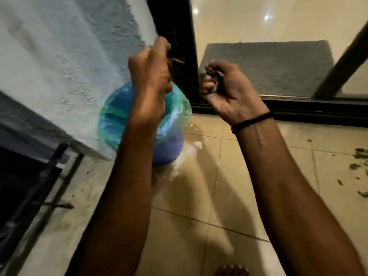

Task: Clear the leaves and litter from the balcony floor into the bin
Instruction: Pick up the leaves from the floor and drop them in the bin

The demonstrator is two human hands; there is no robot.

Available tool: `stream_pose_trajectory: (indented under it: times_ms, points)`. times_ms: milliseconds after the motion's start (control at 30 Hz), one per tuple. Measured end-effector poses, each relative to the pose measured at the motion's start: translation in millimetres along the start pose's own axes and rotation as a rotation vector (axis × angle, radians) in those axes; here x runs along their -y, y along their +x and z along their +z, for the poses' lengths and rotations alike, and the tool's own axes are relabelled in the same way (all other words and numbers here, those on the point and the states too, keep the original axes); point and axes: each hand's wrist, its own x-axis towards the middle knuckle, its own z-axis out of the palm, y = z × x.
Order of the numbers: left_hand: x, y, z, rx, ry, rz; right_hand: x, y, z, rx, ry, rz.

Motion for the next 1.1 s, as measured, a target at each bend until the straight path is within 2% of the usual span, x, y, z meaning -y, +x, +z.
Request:
stream_pose_trajectory:
  times_ms: [100,200,267,400,600,733,867,1000,1100]
  points:
    - [5.8,32.4,-49.2,-0.181,0.111,0.013,-32.8,22.1,56.4,-0.004,-0.171,-0.057]
    - [29.0,47.6,-73.8,-0.208,0.284,-0.120,-68.4,38.0,71.9,-0.029,-0.566,-0.182]
    - [46.7,51.2,-83.4,-0.187,0.315,-0.189,-81.4,42.3,70.3,0.025,-0.674,-0.129]
    - [65.8,52.2,-90.8,-0.217,0.338,-0.188,-83.9,48.4,55.3,-0.037,-0.573,-0.115]
    - [49.2,38.7,-36.4,-0.300,0.300,0.064,-42.0,20.0,17.6,-0.130,-0.279,-0.253]
    - [49.2,9.5,32.5,-0.146,0.299,0.219,-9.7,-3.6,-33.8,-0.290,-0.300,-0.351]
    - [83.7,-27.5,102.8,0.146,0.357,0.207,22.5,-39.0,-123.4,-0.508,-0.480,-0.463]
    - [159.3,-76.0,152.5,0.488,0.618,0.201,41.3,-90.3,-225.6,-0.821,-0.723,-0.452]
    - [222.6,-116.2,158.4,0.685,0.783,0.157,37.5,-121.1,-287.9,-0.994,-0.895,-0.374]
